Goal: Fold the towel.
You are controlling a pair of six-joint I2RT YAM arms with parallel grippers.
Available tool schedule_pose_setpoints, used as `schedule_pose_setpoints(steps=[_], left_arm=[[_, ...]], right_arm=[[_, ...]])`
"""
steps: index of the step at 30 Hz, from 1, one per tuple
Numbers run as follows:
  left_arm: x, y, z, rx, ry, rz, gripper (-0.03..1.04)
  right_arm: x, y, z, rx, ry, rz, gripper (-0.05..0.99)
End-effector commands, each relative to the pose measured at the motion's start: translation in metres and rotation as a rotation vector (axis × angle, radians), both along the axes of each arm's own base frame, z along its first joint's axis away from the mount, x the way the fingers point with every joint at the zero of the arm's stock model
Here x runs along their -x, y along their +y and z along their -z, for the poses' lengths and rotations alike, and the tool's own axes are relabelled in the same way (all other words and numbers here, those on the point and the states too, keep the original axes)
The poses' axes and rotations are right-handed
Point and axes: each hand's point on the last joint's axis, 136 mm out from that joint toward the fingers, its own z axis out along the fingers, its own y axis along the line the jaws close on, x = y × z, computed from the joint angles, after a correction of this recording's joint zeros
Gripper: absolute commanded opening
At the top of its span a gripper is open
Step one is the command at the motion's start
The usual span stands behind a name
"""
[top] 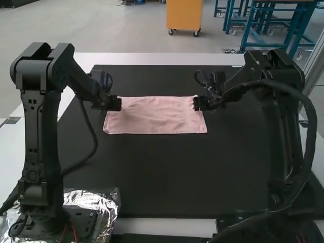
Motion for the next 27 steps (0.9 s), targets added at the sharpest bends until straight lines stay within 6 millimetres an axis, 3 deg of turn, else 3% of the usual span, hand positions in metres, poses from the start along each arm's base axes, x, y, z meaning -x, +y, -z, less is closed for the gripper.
schedule_pose_setpoints(steps=[1,7,8,9,10,11,12,17,27], left_arm=[[-0.008,0.006,0.003,-0.002,-0.002,-0.014,0.92],[-0.006,0.01,0.013,0.003,0.025,-0.022,0.89],[-0.006,0.012,0.013,0.004,0.025,-0.027,0.82],[-0.005,0.012,0.015,0.004,0.028,-0.027,0.66],[-0.005,0.011,0.017,0.006,0.027,-0.024,0.42],[-0.005,0.009,0.02,0.017,0.027,-0.016,0.14],[-0.005,0.008,0.021,0.023,0.024,-0.012,0.02],[-0.005,0.007,0.018,0.027,0.02,0.004,0.02],[-0.014,0.016,-0.028,0.087,-0.084,0.02,0.02]], right_arm=[[0.0,0.016,0.008,0.007,0.005,-0.034,0.9],[0.003,0.015,0.015,0.009,0.025,-0.029,0.9],[0.005,0.015,0.017,0.011,0.038,-0.03,0.85],[0.007,0.016,0.02,0.009,0.046,-0.036,0.71],[0.009,0.019,0.021,-0.004,0.05,-0.058,0.4],[0.012,0.021,0.023,-0.018,0.058,-0.074,-0.04],[0.012,0.021,0.023,-0.023,0.06,-0.074,-0.03],[0.01,0.019,0.016,-0.034,0.051,-0.061,-0.03],[-0.001,0.019,-0.037,-0.071,-0.031,-0.052,-0.03]])
